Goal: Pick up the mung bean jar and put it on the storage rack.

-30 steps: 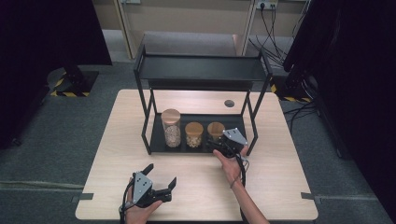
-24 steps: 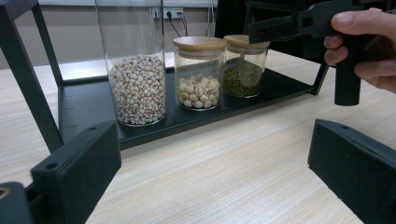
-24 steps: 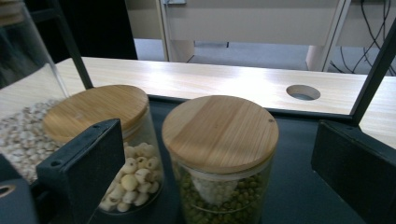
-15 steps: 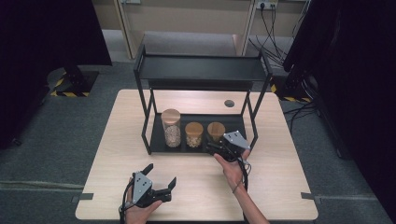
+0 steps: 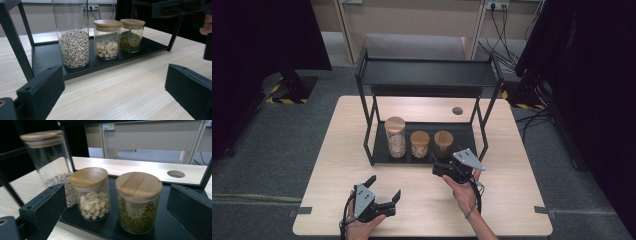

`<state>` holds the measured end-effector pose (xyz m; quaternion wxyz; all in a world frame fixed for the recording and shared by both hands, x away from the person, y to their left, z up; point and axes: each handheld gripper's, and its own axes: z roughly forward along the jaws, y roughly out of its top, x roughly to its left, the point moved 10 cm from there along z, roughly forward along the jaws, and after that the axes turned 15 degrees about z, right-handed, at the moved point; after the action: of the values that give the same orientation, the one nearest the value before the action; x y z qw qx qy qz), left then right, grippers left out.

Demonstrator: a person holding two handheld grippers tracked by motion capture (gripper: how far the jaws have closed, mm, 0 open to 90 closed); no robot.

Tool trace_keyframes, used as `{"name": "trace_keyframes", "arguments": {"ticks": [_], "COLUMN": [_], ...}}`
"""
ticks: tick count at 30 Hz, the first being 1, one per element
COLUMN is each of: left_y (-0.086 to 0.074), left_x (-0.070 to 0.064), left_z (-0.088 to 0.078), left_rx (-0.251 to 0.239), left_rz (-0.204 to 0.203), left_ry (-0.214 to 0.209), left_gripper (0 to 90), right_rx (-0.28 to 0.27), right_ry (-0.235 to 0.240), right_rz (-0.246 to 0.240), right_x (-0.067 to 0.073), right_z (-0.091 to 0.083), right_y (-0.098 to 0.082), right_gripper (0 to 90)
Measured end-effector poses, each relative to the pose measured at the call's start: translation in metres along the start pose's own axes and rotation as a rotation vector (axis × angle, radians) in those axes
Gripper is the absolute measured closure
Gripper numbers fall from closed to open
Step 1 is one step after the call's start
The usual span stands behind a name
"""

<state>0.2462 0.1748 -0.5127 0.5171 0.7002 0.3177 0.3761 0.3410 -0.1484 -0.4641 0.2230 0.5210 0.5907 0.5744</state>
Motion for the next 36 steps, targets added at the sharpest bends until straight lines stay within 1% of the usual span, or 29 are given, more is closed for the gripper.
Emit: {"name": "trace_keyframes", "arguments": {"ticks": [9, 20, 23, 34, 36], "left_y": [0.0, 0.0, 0.0, -0.001, -0.001], "left_x": [0.0, 0.0, 0.0, 0.002, 0.002], "left_z": [0.0, 0.0, 0.0, 0.002, 0.001], "left_rx": [0.001, 0.0, 0.001, 0.006, 0.004], "left_rz": [0.0, -0.001, -0.002, -0.006, -0.007], "left_ry": [-0.001, 0.0, 0.0, 0.004, 0.005], "left_gripper": [2.0, 2.0, 2.0, 2.0, 2.0], "right_rx": [-0.001, 0.0, 0.002, -0.004, -0.004], "right_ry": [0.063, 0.122, 0.135, 0.172, 0.177], "right_rz": [-0.008, -0.018, -0.017, -0.051, -0.047], "right_x": [0.007, 0.015, 0.018, 0.026, 0.027], "right_z": [-0.023, -0.043, -0.047, -0.062, -0.064], "right_y": [-0.006, -0.018, -0.021, -0.034, -0.035], "right_gripper": [2.9, 2.9, 2.9, 2.9, 2.9]}}
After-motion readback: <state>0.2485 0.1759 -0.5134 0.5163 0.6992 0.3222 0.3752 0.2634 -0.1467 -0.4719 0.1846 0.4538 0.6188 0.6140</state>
